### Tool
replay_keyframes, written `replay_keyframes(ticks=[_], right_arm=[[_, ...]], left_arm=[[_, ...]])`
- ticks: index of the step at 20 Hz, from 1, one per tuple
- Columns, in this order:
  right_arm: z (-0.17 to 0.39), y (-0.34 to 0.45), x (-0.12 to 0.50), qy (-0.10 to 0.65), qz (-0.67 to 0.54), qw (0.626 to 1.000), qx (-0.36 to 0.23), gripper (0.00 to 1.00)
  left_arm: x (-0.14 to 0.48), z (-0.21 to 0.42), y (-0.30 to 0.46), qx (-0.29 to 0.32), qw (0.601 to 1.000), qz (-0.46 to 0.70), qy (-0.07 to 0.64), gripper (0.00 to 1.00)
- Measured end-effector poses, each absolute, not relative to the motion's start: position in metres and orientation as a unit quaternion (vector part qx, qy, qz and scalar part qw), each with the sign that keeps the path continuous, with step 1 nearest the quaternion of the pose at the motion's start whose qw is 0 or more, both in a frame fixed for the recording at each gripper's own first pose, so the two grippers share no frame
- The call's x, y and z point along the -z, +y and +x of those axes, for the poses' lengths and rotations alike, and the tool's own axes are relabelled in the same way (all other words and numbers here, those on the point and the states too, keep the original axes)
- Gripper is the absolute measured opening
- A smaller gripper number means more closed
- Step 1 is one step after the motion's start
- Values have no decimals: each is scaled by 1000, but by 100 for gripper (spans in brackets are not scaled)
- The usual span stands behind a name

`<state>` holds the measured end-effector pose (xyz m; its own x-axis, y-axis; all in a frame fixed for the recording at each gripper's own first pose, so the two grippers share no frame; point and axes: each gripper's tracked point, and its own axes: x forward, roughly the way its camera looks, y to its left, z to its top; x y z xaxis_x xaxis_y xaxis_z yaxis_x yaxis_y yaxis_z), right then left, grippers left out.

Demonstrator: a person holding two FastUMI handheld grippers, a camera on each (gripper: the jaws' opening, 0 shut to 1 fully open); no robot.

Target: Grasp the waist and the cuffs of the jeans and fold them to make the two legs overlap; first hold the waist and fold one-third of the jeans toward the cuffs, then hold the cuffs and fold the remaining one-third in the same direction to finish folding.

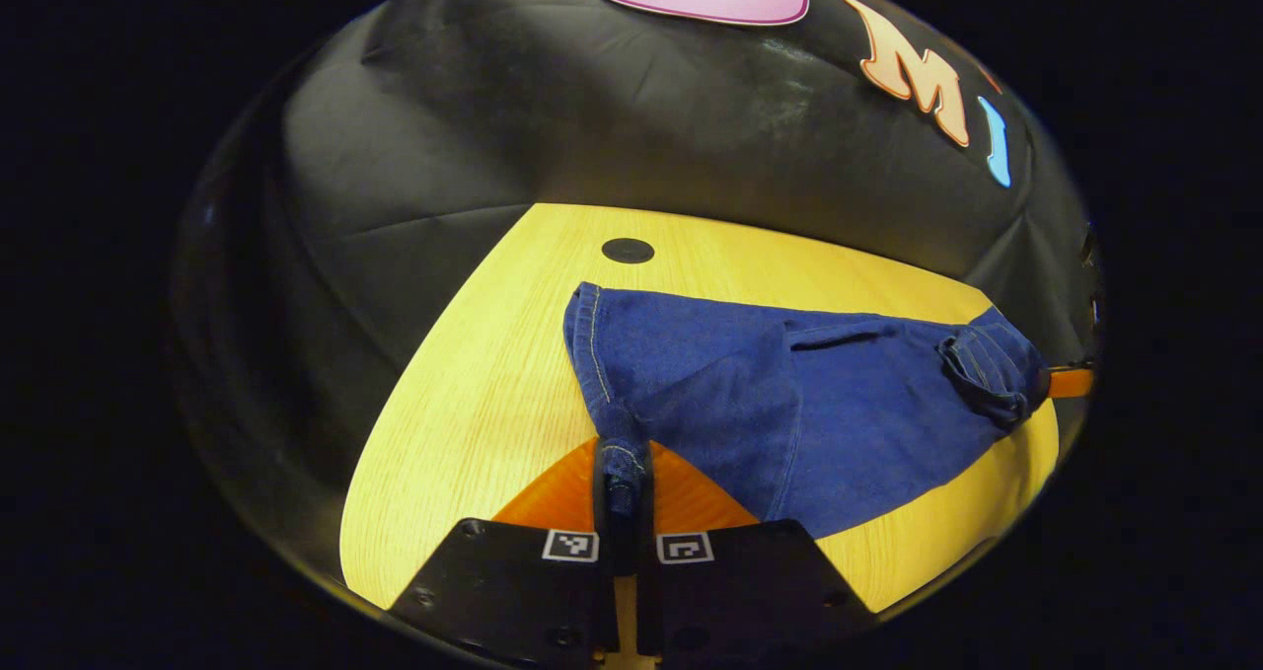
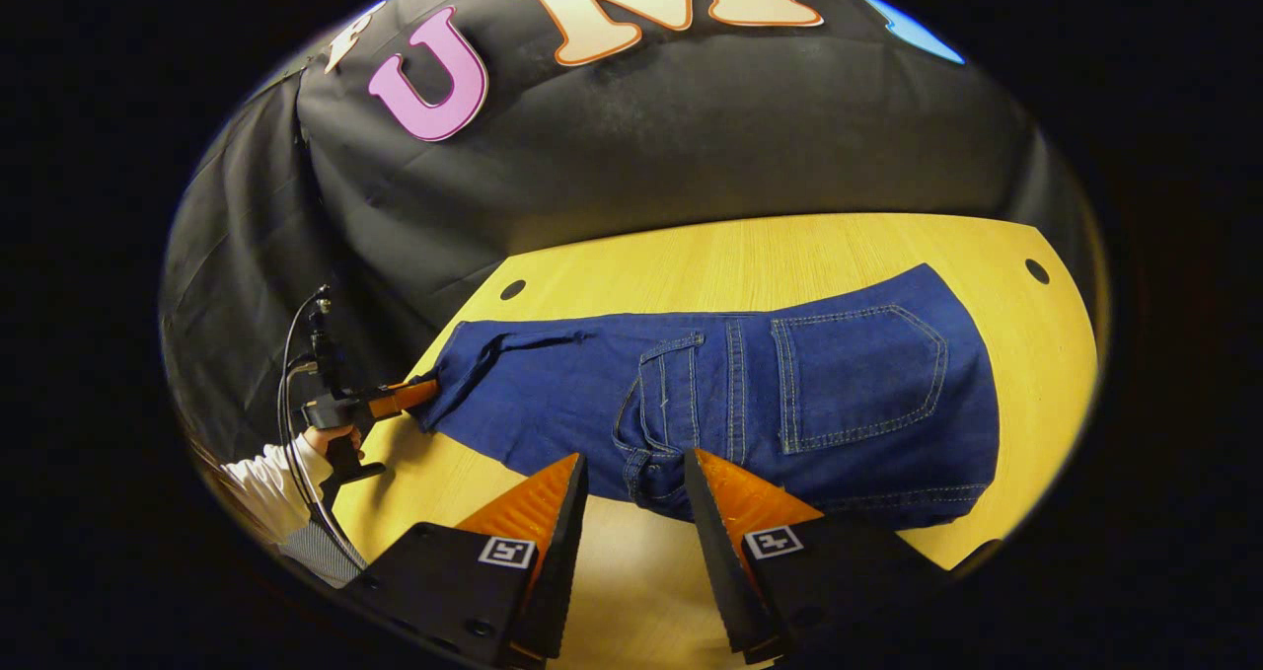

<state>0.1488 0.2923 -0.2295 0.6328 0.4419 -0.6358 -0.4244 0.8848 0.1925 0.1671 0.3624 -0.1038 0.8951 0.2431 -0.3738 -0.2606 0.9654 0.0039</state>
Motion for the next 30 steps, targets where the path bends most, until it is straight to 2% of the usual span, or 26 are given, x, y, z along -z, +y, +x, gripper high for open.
replay_keyframes(ticks=[1, 3, 6, 9, 15, 17, 18, 20, 24, 25, 30], right_arm=[[148, 291, 226, 353, 14, 905, -239, 56], [146, 288, 219, 347, 14, 908, -236, 56], [149, 280, 205, 338, 16, 913, -227, 56], [152, 264, 197, 333, 26, 917, -217, 56], [153, 223, 176, 314, 46, 926, -202, 56], [152, 201, 166, 307, 51, 930, -196, 55], [152, 188, 162, 304, 55, 931, -193, 55], [150, 161, 157, 300, 58, 934, -186, 55], [150, 113, 151, 299, 53, 936, -177, 55], [150, 105, 150, 299, 55, 936, -177, 62], [154, 73, 145, 296, 69, 936, -177, 62]], left_arm=[[102, 167, 361, -133, 973, -29, 187, 2], [94, 166, 357, -131, 975, -47, 173, 1], [66, 163, 332, -101, 982, -88, 133, 3], [30, 162, 274, -43, 987, -110, 105, 1], [-21, 202, 141, 57, 983, -163, 71, 1], [-33, 213, 97, 85, 979, -172, 63, 1], [-39, 220, 75, 95, 978, -175, 58, 4], [-50, 234, 33, 114, 977, -174, 53, 1], [-51, 263, -45, 139, 972, -181, 62, 1], [-49, 268, -61, 142, 971, -180, 68, 1], [-30, 286, -150, 176, 967, -160, 89, 1]])
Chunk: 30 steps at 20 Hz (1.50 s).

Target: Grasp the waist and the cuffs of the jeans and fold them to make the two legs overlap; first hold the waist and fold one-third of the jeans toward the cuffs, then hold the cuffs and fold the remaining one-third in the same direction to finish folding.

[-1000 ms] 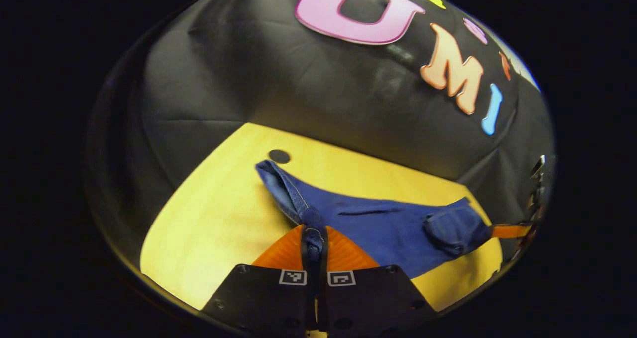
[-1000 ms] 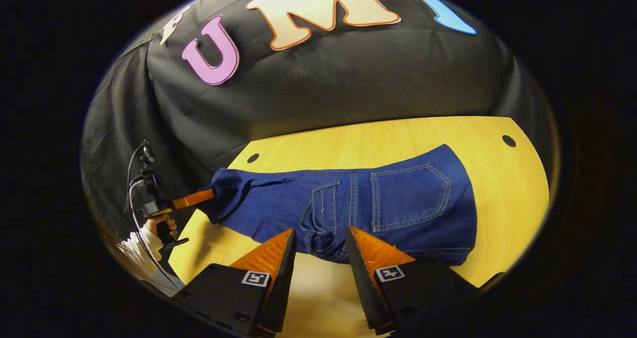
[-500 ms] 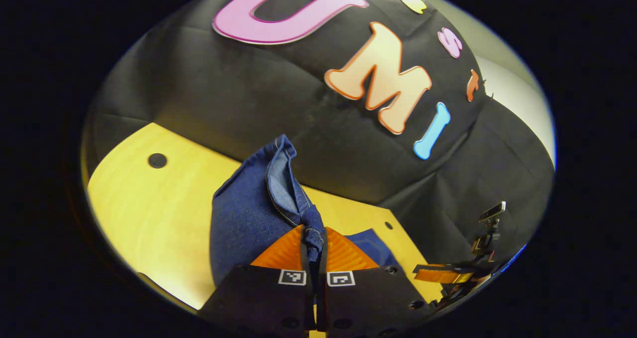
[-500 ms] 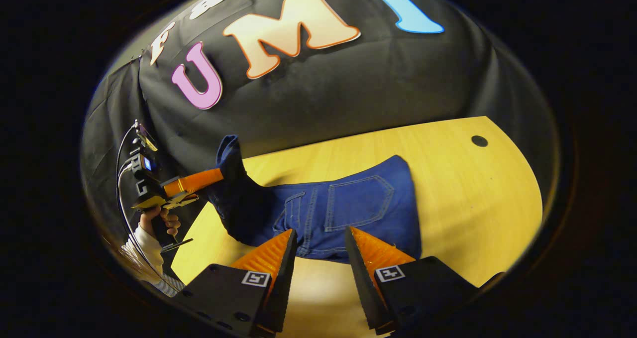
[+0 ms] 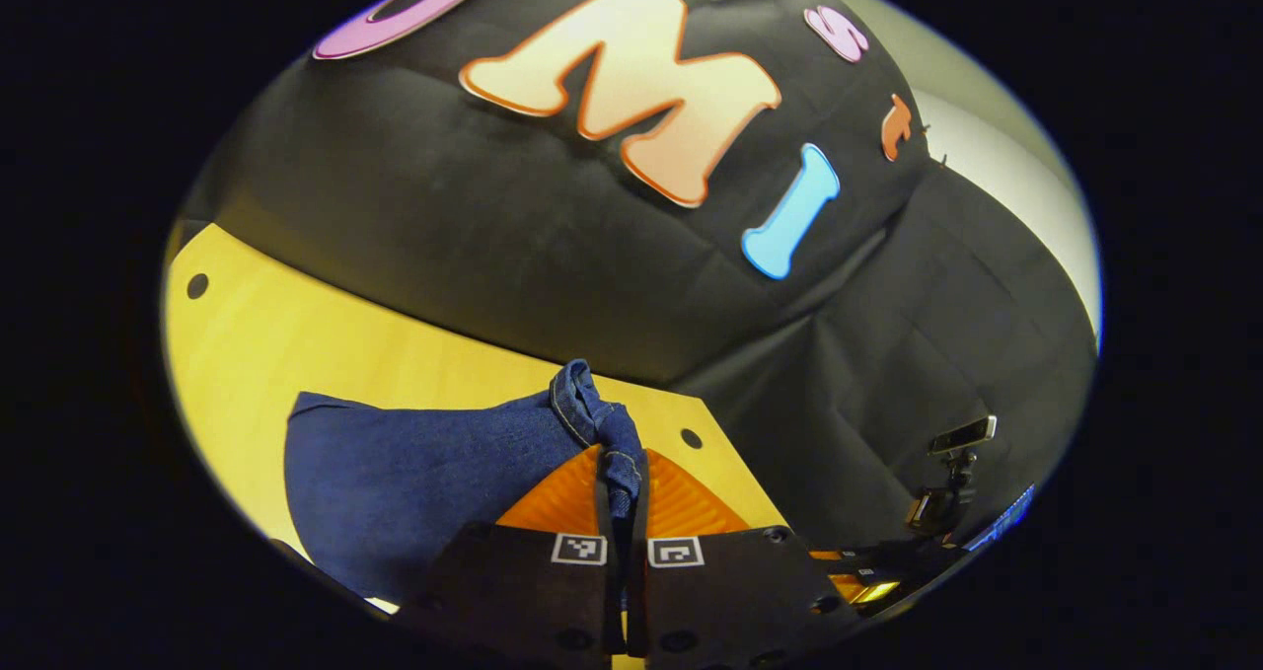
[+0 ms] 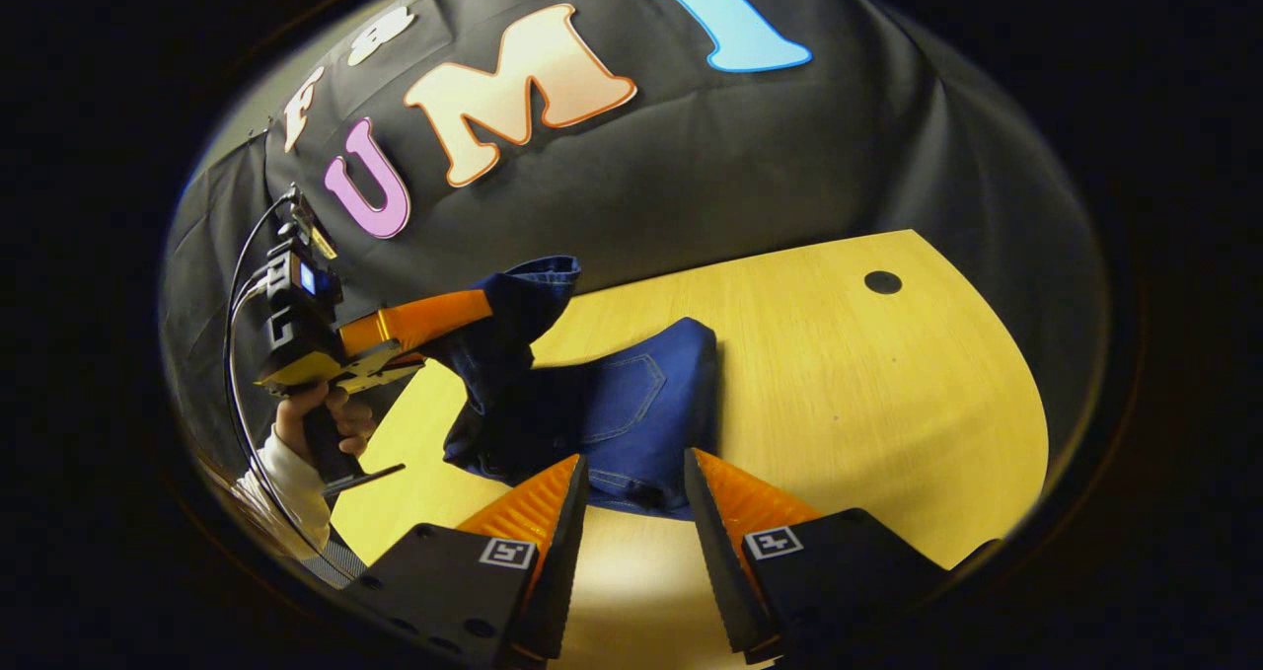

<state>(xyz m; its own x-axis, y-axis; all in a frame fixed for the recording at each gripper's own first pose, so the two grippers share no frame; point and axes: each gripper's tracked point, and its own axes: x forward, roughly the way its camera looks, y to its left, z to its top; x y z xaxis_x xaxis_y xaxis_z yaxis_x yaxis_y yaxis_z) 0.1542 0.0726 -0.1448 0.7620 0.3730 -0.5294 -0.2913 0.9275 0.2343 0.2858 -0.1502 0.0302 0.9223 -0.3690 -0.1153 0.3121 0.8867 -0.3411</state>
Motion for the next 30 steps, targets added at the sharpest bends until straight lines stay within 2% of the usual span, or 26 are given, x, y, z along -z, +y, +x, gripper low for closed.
replay_keyframes(ticks=[3, 6, 10, 11, 12, 16, 18, 19, 20, 24, 30], right_arm=[[156, 58, 144, 294, 71, 937, -175, 62], [158, 48, 140, 291, 77, 938, -173, 62], [154, 35, 136, 290, 79, 939, -168, 62], [153, 33, 134, 290, 83, 939, -166, 62], [152, 31, 132, 289, 85, 940, -164, 62], [141, 30, 126, 286, 78, 941, -162, 62], [135, 37, 122, 284, 79, 941, -167, 62], [129, 43, 119, 284, 80, 940, -171, 59], [126, 50, 117, 281, 81, 940, -175, 62], [110, 82, 103, 268, 92, 940, -189, 62], [90, 106, 92, 249, 88, 947, -184, 62]], left_arm=[[5, 290, -194, 189, 966, -131, 119, 1], [54, 298, -213, 159, 970, -89, 161, 1], [81, 297, -218, 120, 974, -93, 167, 5], [77, 291, -223, 125, 973, -102, 166, 13], [80, 291, -229, 134, 971, -109, 166, 17], [44, 248, -208, 120, 980, -91, 128, 95], [22, 221, -179, 92, 988, -76, 100, 95], [14, 206, -160, 72, 991, -67, 91, 95], [9, 192, -140, 50, 993, -59, 86, 95], [-8, 138, -71, -20, 996, -44, 71, 95], [-20, 99, -15, -71, 995, -55, 45, 95]])
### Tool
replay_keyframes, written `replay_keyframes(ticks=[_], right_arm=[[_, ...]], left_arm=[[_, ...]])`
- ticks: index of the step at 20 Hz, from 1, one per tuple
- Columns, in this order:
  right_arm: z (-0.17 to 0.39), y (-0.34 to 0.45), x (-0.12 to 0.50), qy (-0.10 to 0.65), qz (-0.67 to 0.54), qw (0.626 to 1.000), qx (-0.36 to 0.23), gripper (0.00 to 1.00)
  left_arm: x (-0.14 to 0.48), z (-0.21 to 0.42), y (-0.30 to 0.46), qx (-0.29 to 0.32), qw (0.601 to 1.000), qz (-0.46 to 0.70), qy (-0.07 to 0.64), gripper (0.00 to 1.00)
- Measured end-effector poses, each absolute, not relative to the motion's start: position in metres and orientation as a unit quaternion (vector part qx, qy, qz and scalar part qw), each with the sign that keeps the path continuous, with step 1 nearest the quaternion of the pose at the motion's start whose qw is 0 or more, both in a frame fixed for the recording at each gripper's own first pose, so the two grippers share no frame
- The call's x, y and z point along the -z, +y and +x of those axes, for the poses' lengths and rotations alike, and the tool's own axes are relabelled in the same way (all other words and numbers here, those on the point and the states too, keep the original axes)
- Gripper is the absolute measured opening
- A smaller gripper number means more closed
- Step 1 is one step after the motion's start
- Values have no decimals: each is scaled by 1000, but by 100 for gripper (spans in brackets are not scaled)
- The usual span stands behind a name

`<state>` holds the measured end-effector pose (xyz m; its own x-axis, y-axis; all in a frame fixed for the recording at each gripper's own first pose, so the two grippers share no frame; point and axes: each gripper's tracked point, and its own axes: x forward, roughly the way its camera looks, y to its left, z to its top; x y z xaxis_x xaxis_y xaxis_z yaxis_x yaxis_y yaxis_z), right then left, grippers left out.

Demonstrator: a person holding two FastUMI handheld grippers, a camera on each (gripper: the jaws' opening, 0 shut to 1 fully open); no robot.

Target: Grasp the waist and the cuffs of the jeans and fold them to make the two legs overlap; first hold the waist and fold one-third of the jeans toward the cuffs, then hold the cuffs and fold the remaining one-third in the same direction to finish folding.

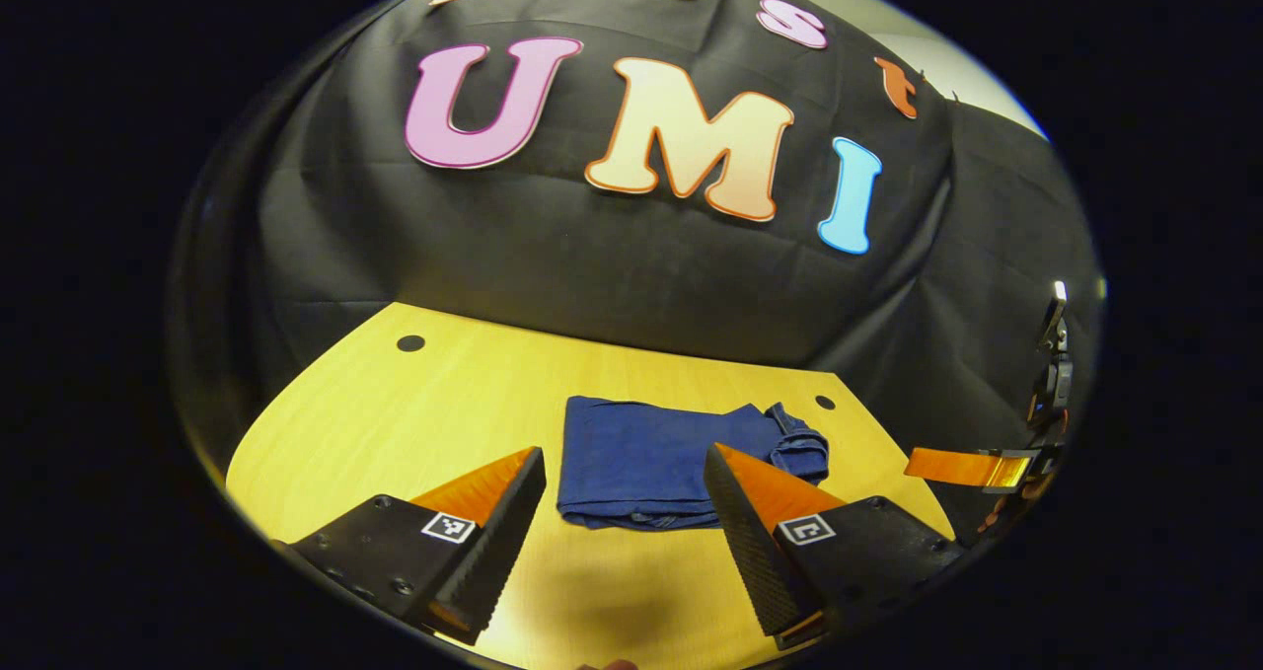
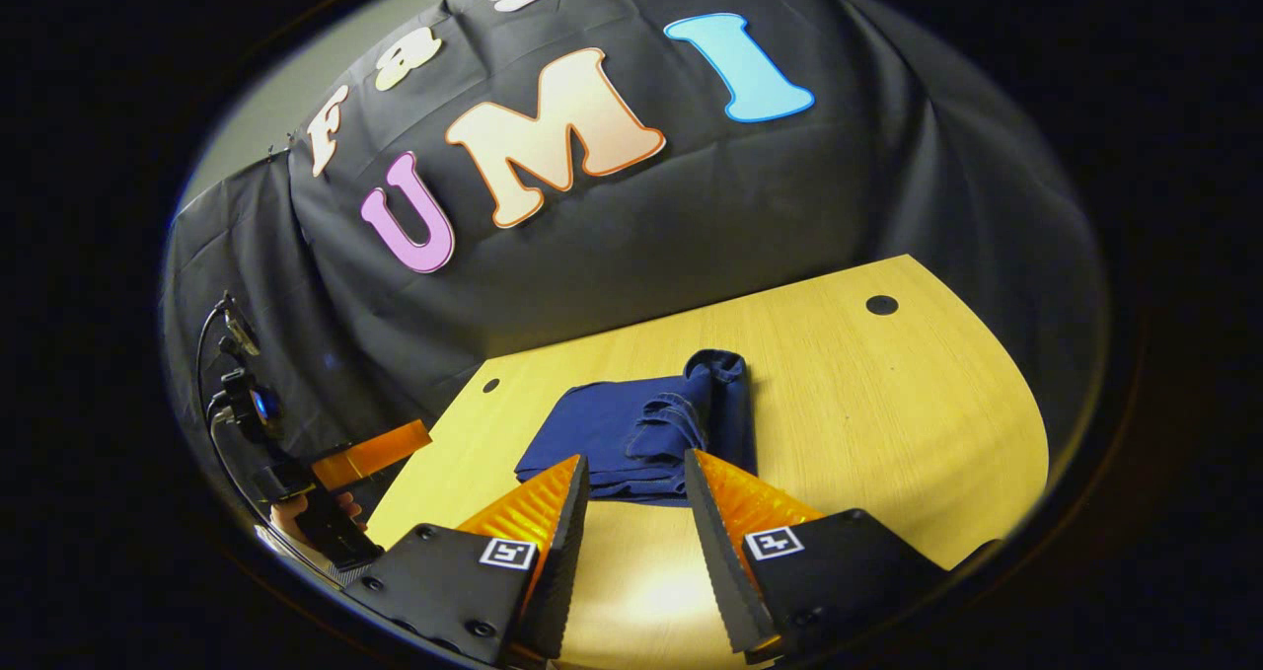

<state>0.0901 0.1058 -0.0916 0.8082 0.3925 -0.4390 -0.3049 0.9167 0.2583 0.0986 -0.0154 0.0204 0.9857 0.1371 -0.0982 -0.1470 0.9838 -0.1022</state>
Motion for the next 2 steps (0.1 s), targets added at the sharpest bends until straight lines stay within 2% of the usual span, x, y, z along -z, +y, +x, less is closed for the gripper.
replay_keyframes(ticks=[1, 2], right_arm=[[88, 104, 91, 248, 85, 948, -179, 62], [87, 103, 89, 245, 83, 950, -173, 55]], left_arm=[[-21, 96, -13, -73, 995, -59, 43, 95], [-20, 93, -11, -71, 995, -61, 43, 92]])
